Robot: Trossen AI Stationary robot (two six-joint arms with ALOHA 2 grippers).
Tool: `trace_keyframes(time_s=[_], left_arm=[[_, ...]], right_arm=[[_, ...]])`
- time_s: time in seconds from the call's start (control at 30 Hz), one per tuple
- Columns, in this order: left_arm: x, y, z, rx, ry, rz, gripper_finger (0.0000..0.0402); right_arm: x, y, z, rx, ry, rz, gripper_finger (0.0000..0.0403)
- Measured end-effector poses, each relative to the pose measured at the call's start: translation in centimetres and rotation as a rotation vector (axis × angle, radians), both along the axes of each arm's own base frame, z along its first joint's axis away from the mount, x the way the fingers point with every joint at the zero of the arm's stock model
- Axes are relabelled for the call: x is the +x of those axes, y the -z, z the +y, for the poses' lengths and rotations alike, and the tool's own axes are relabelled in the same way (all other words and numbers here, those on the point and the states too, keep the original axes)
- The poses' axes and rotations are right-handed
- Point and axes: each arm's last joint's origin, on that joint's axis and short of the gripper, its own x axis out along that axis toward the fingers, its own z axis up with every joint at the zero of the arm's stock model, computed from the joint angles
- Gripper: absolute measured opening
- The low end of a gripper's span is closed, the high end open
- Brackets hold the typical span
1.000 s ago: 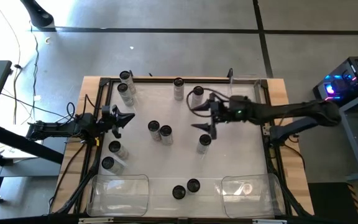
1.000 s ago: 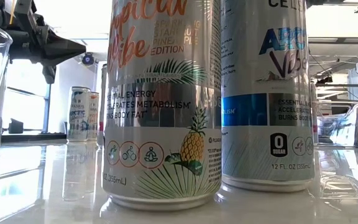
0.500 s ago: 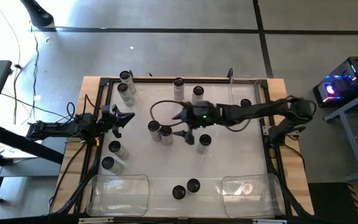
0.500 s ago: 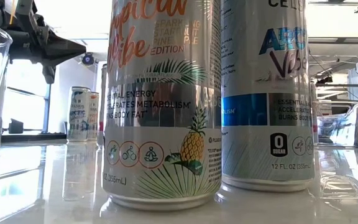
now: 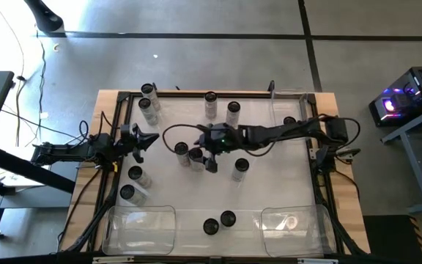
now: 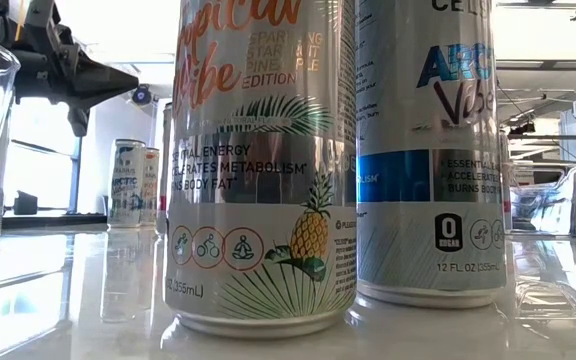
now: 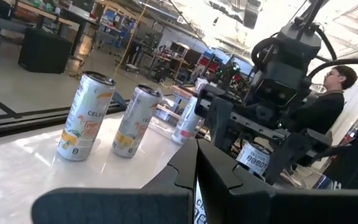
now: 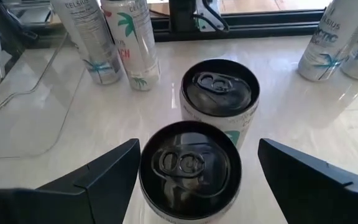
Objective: Sort soda cans
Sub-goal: Put the right white-pink soda can into the top transparent bin
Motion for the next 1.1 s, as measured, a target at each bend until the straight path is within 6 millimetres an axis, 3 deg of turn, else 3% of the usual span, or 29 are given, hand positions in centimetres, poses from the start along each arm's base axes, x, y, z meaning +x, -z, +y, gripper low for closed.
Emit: trace_keyframes(time_s=[0.43,0.83,1.1], left_arm=[[0.0,0.1,0.0,0.0,0.0,0.008,0.0001],[0.0,0.1,0.0,-0.002,-0.001,0.006,0.0001],[0.0,0.1,0.0,-0.002,-0.001,0.007,0.0001]], right_arm=[[0.0,0.0,0.0,0.093,0.057,0.005,0.0323],[0.7,2.2,1.1,-0.043,-0.049,0.052,0.0323],[0.7,2.2,1.1,-0.05,-0.044,0.046,0.0323]])
